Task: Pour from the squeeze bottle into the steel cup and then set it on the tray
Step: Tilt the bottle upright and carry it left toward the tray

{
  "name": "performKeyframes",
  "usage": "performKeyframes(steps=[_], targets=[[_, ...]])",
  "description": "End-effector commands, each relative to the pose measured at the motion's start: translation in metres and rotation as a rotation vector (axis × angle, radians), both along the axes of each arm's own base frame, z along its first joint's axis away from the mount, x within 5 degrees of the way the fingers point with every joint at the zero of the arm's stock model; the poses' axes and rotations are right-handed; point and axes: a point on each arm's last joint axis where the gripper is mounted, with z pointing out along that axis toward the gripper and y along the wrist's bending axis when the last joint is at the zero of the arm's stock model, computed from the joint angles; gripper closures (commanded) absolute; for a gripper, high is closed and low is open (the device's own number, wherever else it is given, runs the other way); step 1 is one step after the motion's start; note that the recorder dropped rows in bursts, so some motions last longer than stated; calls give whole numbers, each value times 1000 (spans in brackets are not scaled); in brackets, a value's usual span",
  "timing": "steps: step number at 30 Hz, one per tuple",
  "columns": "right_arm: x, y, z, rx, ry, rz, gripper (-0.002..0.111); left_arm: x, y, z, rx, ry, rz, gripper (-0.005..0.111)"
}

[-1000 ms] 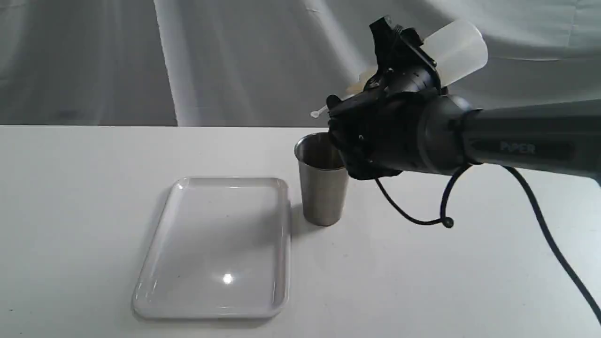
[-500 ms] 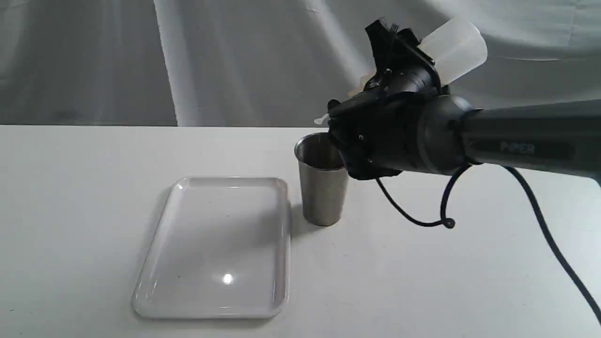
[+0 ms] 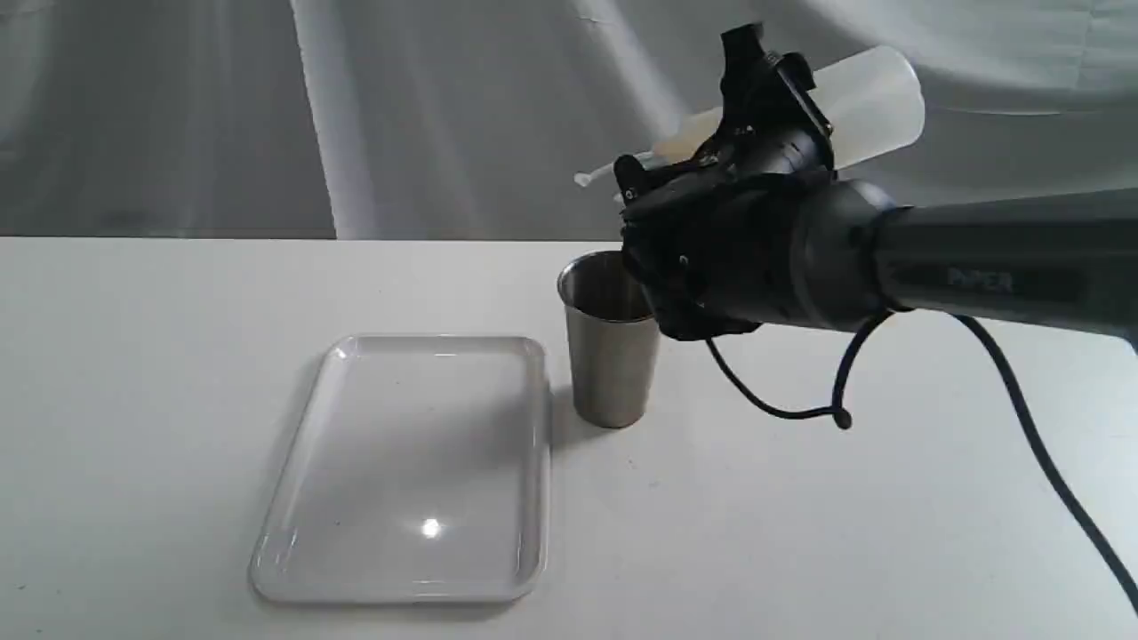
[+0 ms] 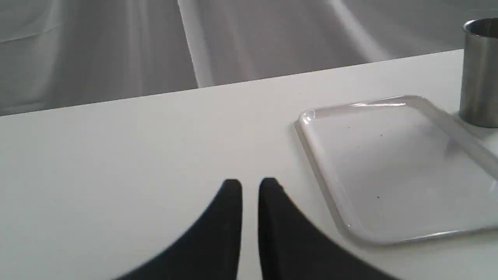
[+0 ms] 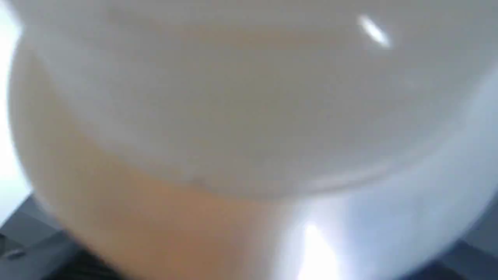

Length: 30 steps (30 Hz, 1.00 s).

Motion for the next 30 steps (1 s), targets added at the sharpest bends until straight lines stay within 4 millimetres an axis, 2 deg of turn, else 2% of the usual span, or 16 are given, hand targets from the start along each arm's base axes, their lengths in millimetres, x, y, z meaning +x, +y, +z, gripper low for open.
performKeyframes(steps=[1,11,19,23,30], targets=[[-4,-3,17,151,-142,-42,80,0,0,-1,-2,-7,-3,98],[-13,-9,27,636,-438,-173,80,0,0,-1,-2,-7,-3,98],[-24,-13,53,918,-645,-198,80,0,0,-1,-2,-7,-3,98],[-38,-21,66,1003,-701,-196,80,0,0,-1,-2,-7,-3,98],[-63,-32,84,1100,-673,-149,80,0,0,-1,-2,-7,-3,98]])
